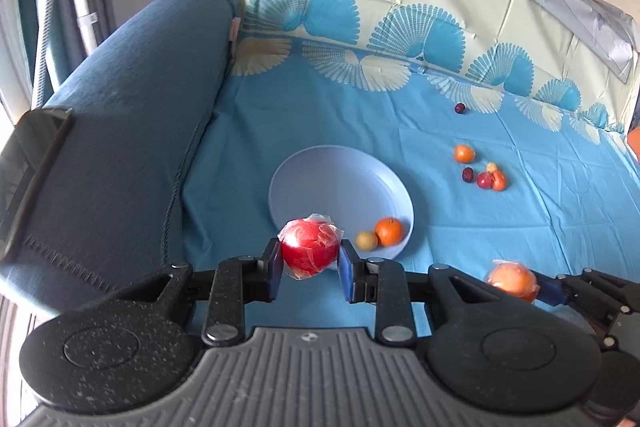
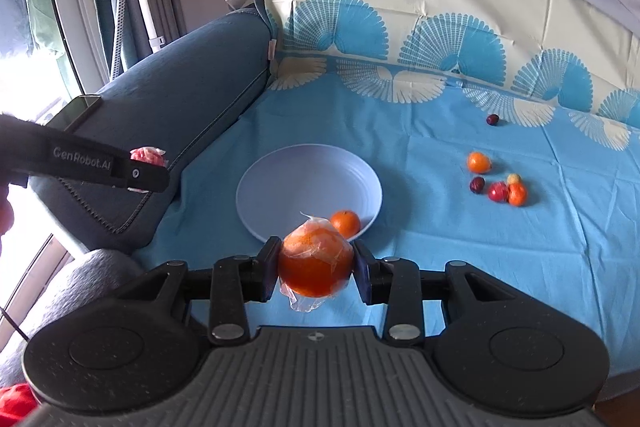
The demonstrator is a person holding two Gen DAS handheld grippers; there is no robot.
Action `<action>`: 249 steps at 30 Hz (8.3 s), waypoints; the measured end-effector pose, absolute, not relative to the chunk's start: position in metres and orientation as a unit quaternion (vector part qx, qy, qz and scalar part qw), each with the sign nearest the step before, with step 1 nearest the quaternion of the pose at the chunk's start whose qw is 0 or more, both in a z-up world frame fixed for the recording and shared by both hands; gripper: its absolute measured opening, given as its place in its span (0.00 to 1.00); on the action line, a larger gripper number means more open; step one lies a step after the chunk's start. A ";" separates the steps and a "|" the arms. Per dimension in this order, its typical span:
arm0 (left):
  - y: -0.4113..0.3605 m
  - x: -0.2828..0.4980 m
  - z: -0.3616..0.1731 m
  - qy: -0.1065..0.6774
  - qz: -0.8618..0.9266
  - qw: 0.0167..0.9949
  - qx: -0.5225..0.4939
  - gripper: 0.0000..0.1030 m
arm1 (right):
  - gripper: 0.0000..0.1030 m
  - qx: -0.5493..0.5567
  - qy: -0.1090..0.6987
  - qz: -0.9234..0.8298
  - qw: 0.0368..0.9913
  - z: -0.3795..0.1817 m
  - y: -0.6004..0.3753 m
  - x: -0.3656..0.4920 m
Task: Organize fruits
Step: 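Carry both fruits over the blue plate and open both tools to release them, then withdraw both tools from the plate, then move both open tools toward the fruit cluster on the sheet, then grasp a mandarin with the right tool while the left tool grasps a dark red date, then carry the mandarin and the date toward the blue plate with both tools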
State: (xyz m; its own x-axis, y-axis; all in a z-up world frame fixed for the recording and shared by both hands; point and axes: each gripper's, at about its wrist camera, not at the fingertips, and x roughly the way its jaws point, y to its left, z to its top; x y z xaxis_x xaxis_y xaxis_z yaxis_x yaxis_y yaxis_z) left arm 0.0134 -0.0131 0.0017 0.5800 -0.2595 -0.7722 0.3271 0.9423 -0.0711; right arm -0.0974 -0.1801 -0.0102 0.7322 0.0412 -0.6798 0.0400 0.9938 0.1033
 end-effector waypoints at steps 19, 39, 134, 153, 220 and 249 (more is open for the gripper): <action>-0.076 0.142 -0.095 0.494 -0.160 0.850 0.083 0.31 | 0.38 0.049 0.408 0.002 0.912 -0.101 -0.207 0.035; -0.038 0.085 -0.071 0.481 -0.090 0.867 0.099 1.00 | 0.94 0.063 0.439 0.020 0.896 -0.082 -0.205 -0.002; -0.075 0.028 -0.014 0.466 -0.058 0.874 0.129 1.00 | 0.99 0.112 0.315 -0.303 0.892 -0.136 -0.374 -0.045; -0.189 0.108 -0.059 0.478 -0.082 0.860 0.156 1.00 | 0.35 0.088 0.320 -0.246 0.911 -0.203 -0.438 0.061; -0.054 -0.074 0.041 0.370 -0.198 0.899 0.125 0.23 | 0.35 0.120 0.221 -0.108 0.962 0.018 -0.273 -0.188; 0.016 -0.119 0.043 0.348 -0.180 0.919 0.053 0.23 | 0.35 0.047 0.276 0.010 0.960 0.041 -0.158 -0.202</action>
State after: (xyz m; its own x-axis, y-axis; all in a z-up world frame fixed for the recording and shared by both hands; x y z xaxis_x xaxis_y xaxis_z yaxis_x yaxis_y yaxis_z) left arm -0.1194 0.0164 0.0430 0.6933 -0.2938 -0.6580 0.3682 0.9294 -0.0271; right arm -0.2020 -0.1583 0.0407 0.8473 0.0445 -0.5293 0.0074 0.9954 0.0954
